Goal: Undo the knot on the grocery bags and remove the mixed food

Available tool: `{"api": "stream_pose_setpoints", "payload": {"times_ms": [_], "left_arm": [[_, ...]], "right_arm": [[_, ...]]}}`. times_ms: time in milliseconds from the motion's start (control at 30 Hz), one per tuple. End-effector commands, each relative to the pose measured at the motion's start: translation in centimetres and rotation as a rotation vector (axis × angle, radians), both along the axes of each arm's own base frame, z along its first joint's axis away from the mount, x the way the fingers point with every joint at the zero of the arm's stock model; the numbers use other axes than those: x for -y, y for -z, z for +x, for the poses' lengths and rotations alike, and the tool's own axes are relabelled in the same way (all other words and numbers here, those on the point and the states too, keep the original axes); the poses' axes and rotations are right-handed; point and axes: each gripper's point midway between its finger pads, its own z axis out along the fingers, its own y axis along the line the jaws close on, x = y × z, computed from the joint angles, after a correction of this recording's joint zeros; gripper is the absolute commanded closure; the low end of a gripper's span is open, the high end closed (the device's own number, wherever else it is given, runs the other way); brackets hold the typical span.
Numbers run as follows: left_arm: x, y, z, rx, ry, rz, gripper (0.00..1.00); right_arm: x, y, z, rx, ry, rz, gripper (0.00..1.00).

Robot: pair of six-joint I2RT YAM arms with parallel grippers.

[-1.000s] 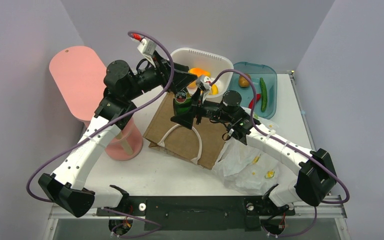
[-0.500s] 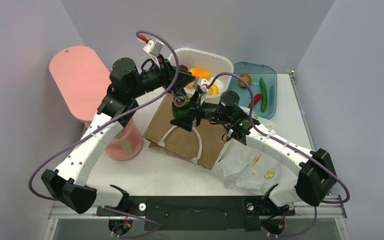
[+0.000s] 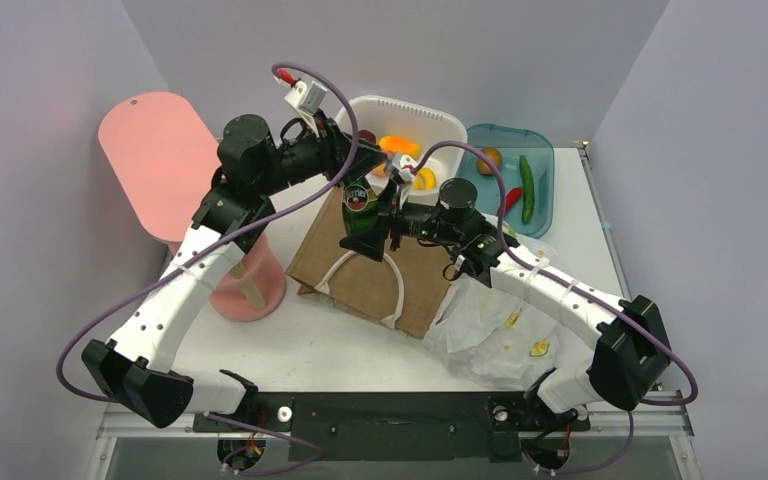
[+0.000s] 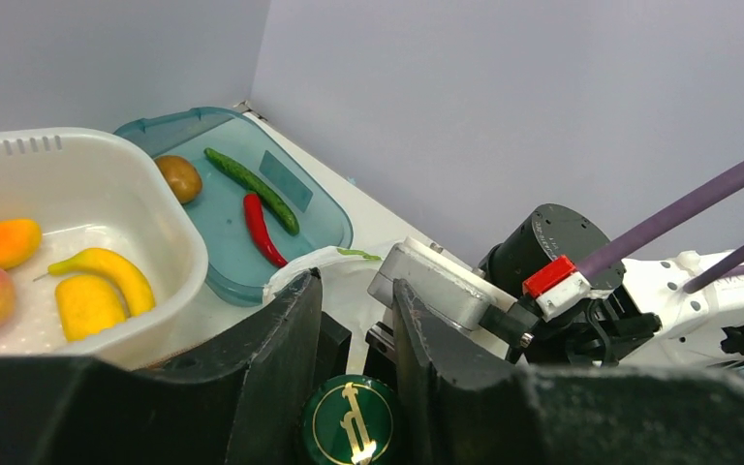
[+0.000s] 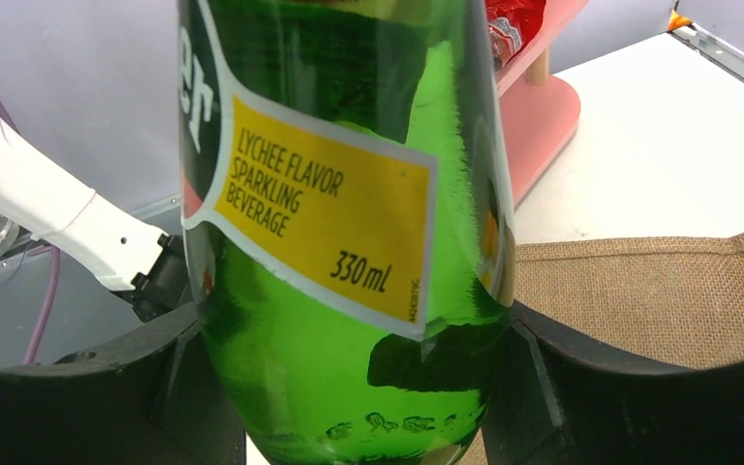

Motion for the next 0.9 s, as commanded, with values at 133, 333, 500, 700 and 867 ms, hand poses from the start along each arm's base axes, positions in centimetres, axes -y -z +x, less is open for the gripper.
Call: {"api": "stream_pose_setpoints", "payload": {"times_ms": [133, 333, 500, 700, 867], "left_arm": [[-1.3, -4.8, -1.7, 0.069, 0.017, -0.072, 1.0], [-2.4, -8.5, -1.7, 0.166, 0.008, -0.092, 1.0], [-2.9, -9.4, -1.2, 0.22, -0.034, -0.073, 1.0], [-4.1, -10.9, 0.1, 0.254, -0.086, -0.088, 1.0], [-5.1, -11.8, 1.0, 0.285, -0.133, -0.082, 1.0]], "right_arm": [[0.2, -9.1, -0.1, 0.233, -0.001, 0.18, 0.77], [0.7, -8.8, 0.5, 0.209, 0.031, 0.177, 0.34], [0.9, -8.3, 1.1, 0.196, 0.058, 0.163, 0.18], [1.1, -7.7, 2.1, 0.169, 0.09, 0.149, 0.13], [1.4, -7.1, 2.7, 0.154, 0.108, 0.136, 0.12]]}}
